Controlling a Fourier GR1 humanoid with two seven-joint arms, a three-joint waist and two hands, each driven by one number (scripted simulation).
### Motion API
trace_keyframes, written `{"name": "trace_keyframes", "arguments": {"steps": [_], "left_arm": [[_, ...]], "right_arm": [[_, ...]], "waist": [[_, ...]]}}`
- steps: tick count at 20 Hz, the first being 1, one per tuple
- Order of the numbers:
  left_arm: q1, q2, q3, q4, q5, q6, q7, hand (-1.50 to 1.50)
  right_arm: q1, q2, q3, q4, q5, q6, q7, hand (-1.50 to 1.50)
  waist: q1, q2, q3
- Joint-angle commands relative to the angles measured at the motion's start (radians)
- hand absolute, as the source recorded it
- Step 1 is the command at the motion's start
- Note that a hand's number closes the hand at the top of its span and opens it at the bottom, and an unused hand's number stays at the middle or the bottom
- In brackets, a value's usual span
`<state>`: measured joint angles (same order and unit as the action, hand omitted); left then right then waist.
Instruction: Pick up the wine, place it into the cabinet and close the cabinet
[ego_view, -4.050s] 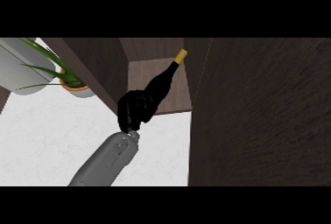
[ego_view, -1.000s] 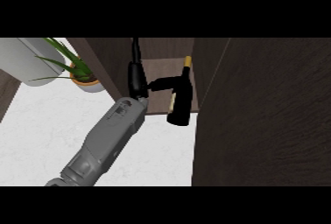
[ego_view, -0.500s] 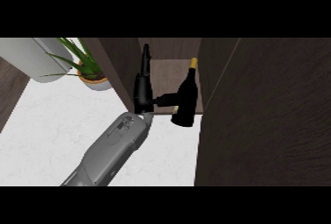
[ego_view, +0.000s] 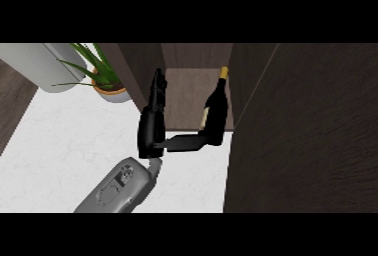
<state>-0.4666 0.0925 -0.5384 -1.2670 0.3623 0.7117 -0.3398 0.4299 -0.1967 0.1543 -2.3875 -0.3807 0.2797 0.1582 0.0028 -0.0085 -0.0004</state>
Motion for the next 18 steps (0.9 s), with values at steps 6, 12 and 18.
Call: {"name": "trace_keyframes", "arguments": {"steps": [6, 12, 18], "left_arm": [[0.251, 0.233, -0.025, -0.376, -0.022, -0.059, 0.103, -1.5], [0.405, 0.326, 0.038, -0.516, 0.069, -0.24, 0.043, -1.5], [0.479, 0.379, 0.044, -0.586, 0.111, -0.355, 0.023, 1.5]], "right_arm": [[0.047, -0.039, -0.012, -0.212, 0.016, -0.05, 0.101, -1.5], [0.047, -0.094, -0.043, -0.158, -0.013, 0.029, 0.073, 1.5], [0.035, -0.199, 0.021, -0.168, 0.03, 0.143, 0.099, 1.5]], "waist": [[0.001, 0.001, 0.0], [-0.002, 0.004, -0.001], [-0.005, 0.004, -0.001]]}}
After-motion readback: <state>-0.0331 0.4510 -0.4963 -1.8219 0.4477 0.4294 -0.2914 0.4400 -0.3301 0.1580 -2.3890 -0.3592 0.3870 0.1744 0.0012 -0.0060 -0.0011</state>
